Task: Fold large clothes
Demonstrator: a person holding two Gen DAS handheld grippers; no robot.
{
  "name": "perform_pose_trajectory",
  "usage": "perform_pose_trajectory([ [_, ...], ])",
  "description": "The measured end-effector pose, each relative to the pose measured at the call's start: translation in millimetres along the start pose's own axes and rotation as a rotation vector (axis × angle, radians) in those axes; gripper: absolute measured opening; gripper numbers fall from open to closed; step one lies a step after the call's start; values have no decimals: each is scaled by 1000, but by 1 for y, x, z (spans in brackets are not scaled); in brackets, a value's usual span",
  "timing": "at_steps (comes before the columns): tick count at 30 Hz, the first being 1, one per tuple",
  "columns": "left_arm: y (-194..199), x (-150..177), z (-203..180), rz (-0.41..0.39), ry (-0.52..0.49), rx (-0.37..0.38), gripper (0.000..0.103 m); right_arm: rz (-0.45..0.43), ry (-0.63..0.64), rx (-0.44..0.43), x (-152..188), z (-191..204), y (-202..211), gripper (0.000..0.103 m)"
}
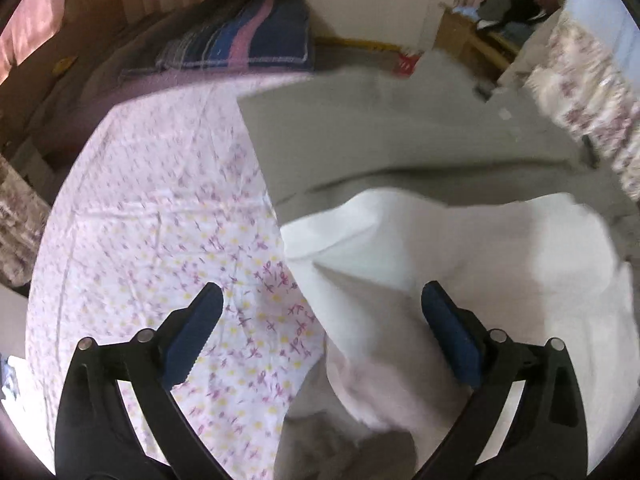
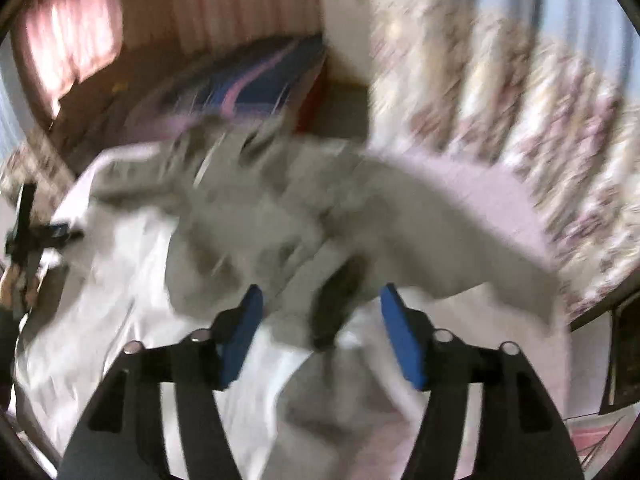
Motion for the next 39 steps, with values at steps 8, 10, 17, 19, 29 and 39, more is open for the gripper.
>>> perform_pose_trajectory([
  [8,72,-7,-12,-160,1,112,100,136,-30,69,0,-44,-35,72],
  [10,80,-4,-24,-160,-20,145,100,174,-44,33,4,-47,-55,72],
  [17,102,-6,-58,-225,-99,58,100,181,-43,76,2,-58,-89,19],
  [19,105,-7,-63,-259,-119,7,100,112,-61,86,-3,-68,-68,14],
  [29,99,-15,-51,-245,-82,-22,100,-255,-236,-60,-47,-95,49,13],
  [39,115,-18,46,-235,159,-14,100,-246,133,-439,-132,132,15,13],
])
Point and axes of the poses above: each gripper's, at about its wrist camera, not at the fingertips, and y roughly against the way its jaws point, z to its left, x to its underside, the point moved 2 cm from there along -y, roughly the way its jaws point, and after that the axes turned 14 degrees about -x, right-handed, at the moved point
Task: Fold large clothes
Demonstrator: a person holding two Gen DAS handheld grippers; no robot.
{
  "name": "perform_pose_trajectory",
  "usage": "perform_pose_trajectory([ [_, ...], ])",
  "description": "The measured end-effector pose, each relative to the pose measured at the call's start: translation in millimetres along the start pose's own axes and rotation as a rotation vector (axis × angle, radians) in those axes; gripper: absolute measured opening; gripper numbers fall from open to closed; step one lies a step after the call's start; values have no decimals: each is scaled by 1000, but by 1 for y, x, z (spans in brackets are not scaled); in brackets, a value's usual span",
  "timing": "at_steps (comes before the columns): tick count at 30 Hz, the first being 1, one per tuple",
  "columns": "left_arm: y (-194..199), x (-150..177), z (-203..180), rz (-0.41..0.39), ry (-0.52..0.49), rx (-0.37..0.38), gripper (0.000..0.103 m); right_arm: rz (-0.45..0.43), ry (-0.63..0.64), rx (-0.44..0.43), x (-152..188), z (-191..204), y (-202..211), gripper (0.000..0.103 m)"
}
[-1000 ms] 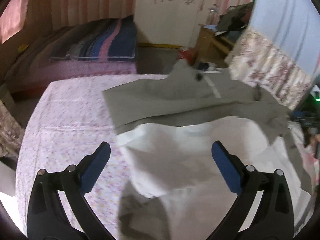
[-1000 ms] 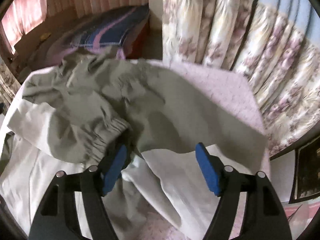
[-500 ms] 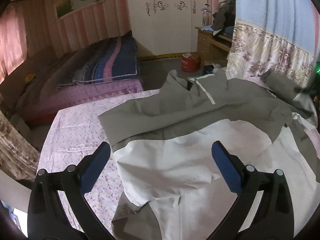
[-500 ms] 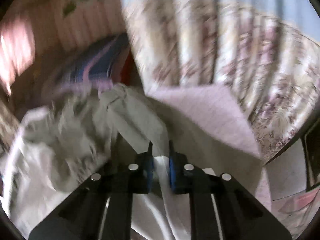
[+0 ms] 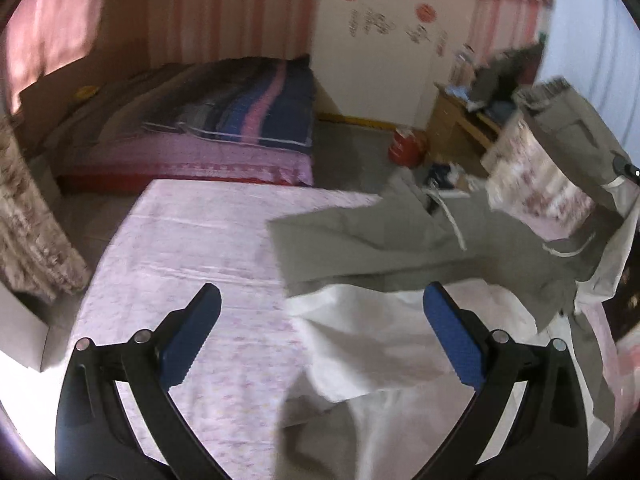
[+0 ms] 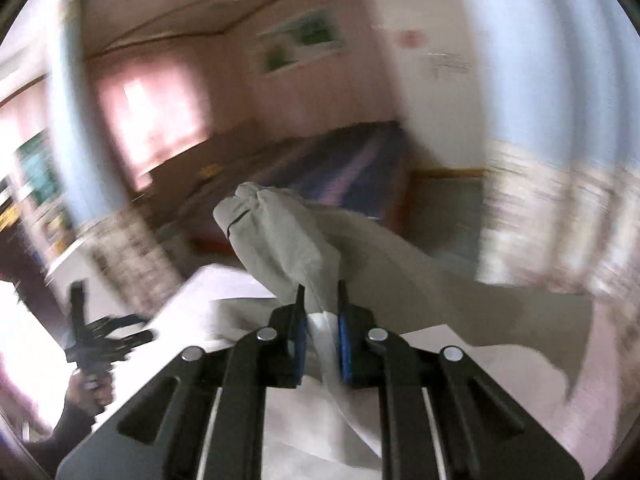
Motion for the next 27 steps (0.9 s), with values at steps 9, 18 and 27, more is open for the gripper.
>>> perform_pose_trajectory([
  [9,-8,20,27,32,0,-65,100,461,21,-75,89,46,-133,61],
  [18,-76,18,-55,187,-110,51,100,193,-197,233,95,-65,19,82],
  [27,-123,32,-94,282,-84,112,45,229,-465,275,168,-174,14,59],
])
Point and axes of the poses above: each gripper's, at about its wrist camera, not at the fingertips, and y roughly against the way its jaws point, z to its left, x to its underside, the point moved 2 cm from there along -y, roughly the way its jaws point, and after that the axes turned 14 degrees about -x, right-handed, at the moved point
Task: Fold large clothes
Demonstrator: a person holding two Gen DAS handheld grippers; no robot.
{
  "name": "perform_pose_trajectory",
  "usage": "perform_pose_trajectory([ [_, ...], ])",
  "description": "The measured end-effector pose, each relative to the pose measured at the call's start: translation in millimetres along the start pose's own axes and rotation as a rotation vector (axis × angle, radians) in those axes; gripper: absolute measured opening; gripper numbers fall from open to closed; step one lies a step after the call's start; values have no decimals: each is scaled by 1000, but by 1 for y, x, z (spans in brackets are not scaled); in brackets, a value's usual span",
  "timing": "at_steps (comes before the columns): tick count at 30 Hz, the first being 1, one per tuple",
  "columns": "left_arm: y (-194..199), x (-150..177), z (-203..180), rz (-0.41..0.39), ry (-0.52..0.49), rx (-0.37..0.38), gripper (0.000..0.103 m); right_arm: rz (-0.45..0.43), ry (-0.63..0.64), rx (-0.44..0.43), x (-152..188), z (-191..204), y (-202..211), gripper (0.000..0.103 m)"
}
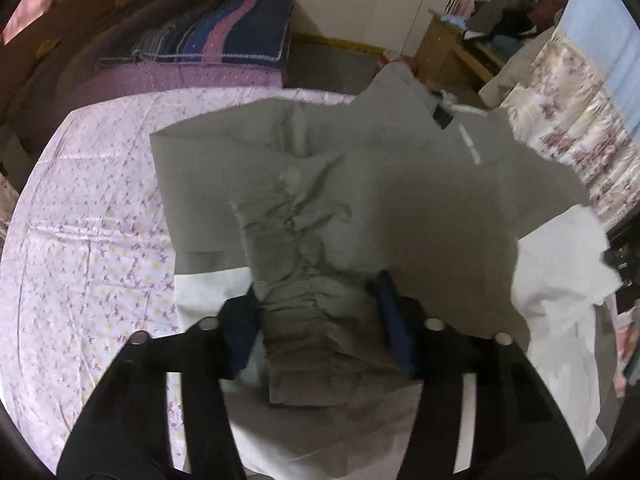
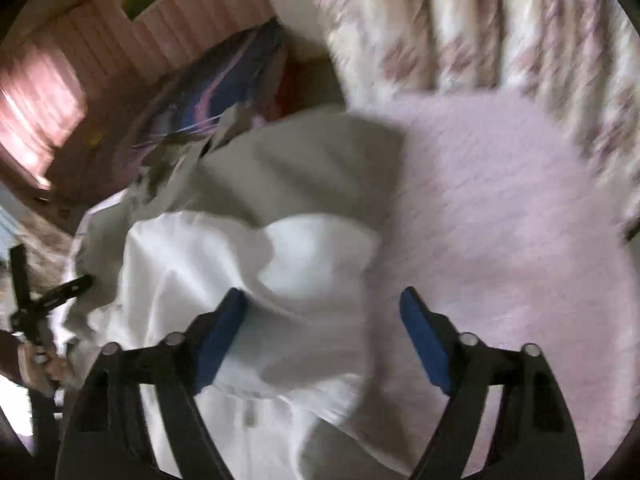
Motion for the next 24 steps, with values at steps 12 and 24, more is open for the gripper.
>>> perform_pose_trajectory([
  [12,-7,21,37,-62,-49,-39,30,22,416,292,5,23,-10,18],
  [24,89,42,35,-223,-85,-138,100,-199,363,171,42,55,106,75],
])
Point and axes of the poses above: each gripper's, at about its wrist camera, not at the fingertips, and y roughly against the way its jaws point, z to its left, x to its underside, the point moved 2 cm from there along -y, roughly the way its jaws point, and after that the axes turned 14 degrees about -x, right-handed, at the moved point
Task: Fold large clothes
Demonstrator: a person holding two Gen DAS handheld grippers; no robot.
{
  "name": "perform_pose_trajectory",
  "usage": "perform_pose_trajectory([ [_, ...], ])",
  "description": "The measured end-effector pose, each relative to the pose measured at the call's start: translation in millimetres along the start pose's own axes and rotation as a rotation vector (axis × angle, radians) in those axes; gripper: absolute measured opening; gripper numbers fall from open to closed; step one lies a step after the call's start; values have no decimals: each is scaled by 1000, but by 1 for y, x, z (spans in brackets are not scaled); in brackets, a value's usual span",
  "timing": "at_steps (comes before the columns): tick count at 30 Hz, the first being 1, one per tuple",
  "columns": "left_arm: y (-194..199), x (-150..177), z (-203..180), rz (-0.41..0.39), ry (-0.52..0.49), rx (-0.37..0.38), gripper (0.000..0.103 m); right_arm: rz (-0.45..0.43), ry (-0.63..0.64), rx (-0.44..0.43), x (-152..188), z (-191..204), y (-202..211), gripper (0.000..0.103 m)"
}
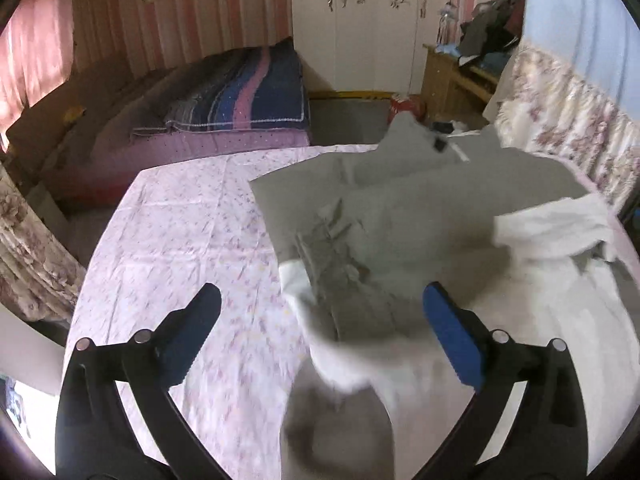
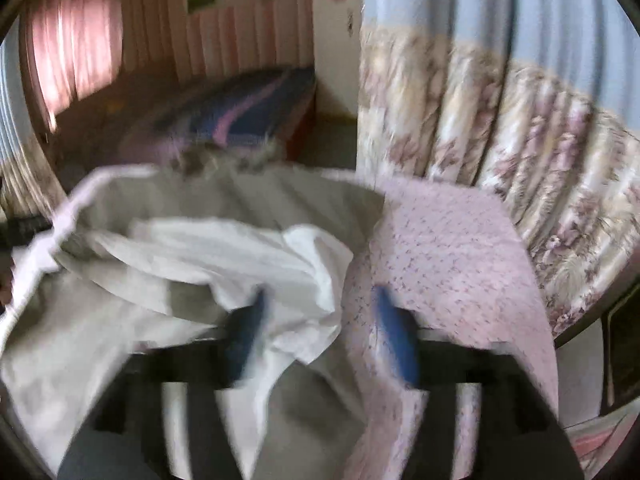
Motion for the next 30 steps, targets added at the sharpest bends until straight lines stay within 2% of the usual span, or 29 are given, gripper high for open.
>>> perform_pose_trajectory([
  [3,38,19,9,-29,40,19,100,-76,8,10,10,24,41,88],
  [5,66,34,13,-73,60,5,100,-144,32,13,18,43,66,101],
  [8,102,57,18,-139,79,-16,100,-206,35,2,33,63,91,101],
  [12,131,93,25,-126,83,19,100,-163,-82,-41,62,68,98,101],
  [14,142,113,27,-97,78,17,100,-121,-56,17,79,74,98,101],
  [15,146,122,28,-93,78,16,100,-123,-32,76,89,80,101,101],
  [18,163,154,34,-93,100,-9,100,-204,-6,140,115,97,128,101],
  [20,173,175,38,-108,103,-53,100,-246,-19,124,132,103,143,101],
  [22,176,195,40,-97,110,-83,100,-219,-63,97,145,100,147,101],
  [24,178,210,43,-83,129,-61,100,-216,-72,93,159,101,156,101],
  [27,184,227,49,-78,161,-53,100,-245,-39,184,174,106,178,101],
  [30,189,247,54,-68,179,-52,100,-194,-45,148,191,104,186,101],
])
Point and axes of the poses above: each gripper's, at about its wrist camera, not at the fingertips, and y roughly against the way its jaws point, z to its left, x to its underside, the point moved 2 cm from there along -y, roughly the way its jaws point, and after that the axes turned 14 degrees about -x, right-handed, at the moved point
